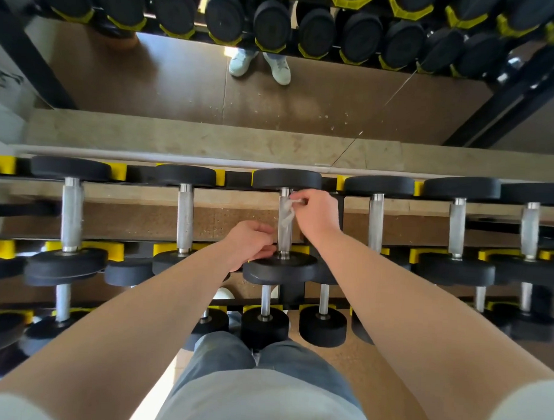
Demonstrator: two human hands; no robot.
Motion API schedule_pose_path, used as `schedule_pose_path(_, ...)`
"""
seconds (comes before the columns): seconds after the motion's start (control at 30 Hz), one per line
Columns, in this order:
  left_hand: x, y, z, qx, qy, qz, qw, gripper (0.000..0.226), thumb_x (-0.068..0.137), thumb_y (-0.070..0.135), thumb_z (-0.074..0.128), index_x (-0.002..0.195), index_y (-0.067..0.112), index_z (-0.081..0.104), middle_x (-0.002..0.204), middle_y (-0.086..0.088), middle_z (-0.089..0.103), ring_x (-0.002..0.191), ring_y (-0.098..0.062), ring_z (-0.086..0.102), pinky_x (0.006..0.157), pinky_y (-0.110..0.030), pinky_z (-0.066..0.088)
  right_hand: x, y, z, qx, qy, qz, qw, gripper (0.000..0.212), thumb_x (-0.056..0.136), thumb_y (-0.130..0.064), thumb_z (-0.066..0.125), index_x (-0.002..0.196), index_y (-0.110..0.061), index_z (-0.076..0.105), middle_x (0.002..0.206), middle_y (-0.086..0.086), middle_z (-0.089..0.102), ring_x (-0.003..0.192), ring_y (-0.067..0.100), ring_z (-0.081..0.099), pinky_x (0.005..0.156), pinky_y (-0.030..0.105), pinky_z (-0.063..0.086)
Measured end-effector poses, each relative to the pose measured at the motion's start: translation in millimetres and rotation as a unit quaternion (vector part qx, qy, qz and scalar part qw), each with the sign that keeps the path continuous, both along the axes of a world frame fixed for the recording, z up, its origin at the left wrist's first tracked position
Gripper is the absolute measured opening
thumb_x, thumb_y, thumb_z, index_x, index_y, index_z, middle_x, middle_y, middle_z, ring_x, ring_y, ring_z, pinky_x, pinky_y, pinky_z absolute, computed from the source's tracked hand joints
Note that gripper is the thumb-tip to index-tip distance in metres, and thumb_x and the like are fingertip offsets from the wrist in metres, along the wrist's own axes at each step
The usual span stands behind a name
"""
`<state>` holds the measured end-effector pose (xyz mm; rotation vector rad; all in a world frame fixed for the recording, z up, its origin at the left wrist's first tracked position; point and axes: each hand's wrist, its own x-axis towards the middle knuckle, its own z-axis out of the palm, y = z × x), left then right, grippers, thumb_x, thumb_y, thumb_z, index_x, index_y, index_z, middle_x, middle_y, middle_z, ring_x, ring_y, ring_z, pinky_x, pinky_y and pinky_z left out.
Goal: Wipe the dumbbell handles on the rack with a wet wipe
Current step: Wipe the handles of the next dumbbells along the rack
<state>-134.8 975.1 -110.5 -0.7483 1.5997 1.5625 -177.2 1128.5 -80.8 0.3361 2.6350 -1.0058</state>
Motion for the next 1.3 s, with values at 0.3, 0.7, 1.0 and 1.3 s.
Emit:
schedule_pose_path(0.3,-1,-2,-8,0.001,-0.015,-0.014,1.000,0.019,0.098,0.008,0.065,0.117,0.010,0.066,0.112,-0.012,0.072,0.098,-0.019,0.074,0.075,-0.024,0.063,30,18,-13,0.128,-0.242,0.212,0.938,0.020,0.094,-0.024,0.066,0.080,-0.012,0.073,0.081,0.007,0.068,0.080,0.023,0.068,0.067,0.032,0.056)
schedule_pose_path(0.7,-14,-3,-14,0.025,-0.015,-0.053,0.998,0.019,0.102,0.013,0.060,0.121,0.018,0.062,0.110,-0.006,0.074,0.100,-0.017,0.073,0.077,-0.027,0.062,-2,7,-39,-0.108,-0.112,-0.156,0.975,0.036,0.093,-0.006,0.064,0.124,-0.024,0.071,0.120,0.001,0.071,0.106,0.021,0.067,0.096,0.043,0.058)
schedule_pose_path(1.0,-15,2,-22,0.028,-0.030,-0.027,0.999,0.024,0.104,0.006,0.051,0.125,0.012,0.062,0.119,-0.011,0.071,0.104,-0.022,0.072,0.085,-0.030,0.061,1,12,-40,-0.030,-0.336,0.034,0.941,0.017,0.097,0.001,0.053,0.098,-0.004,0.069,0.101,0.015,0.070,0.091,0.026,0.069,0.081,0.039,0.060)
schedule_pose_path(1.3,-23,-1,-28,0.049,-0.046,0.014,0.998,0.034,0.101,-0.002,0.053,0.131,0.012,0.060,0.124,-0.012,0.070,0.107,-0.025,0.072,0.098,-0.040,0.058,-13,21,-52,-0.212,-0.316,-0.088,0.921,0.022,0.099,0.005,0.053,0.108,-0.007,0.069,0.114,0.017,0.070,0.107,0.031,0.070,0.090,0.041,0.061)
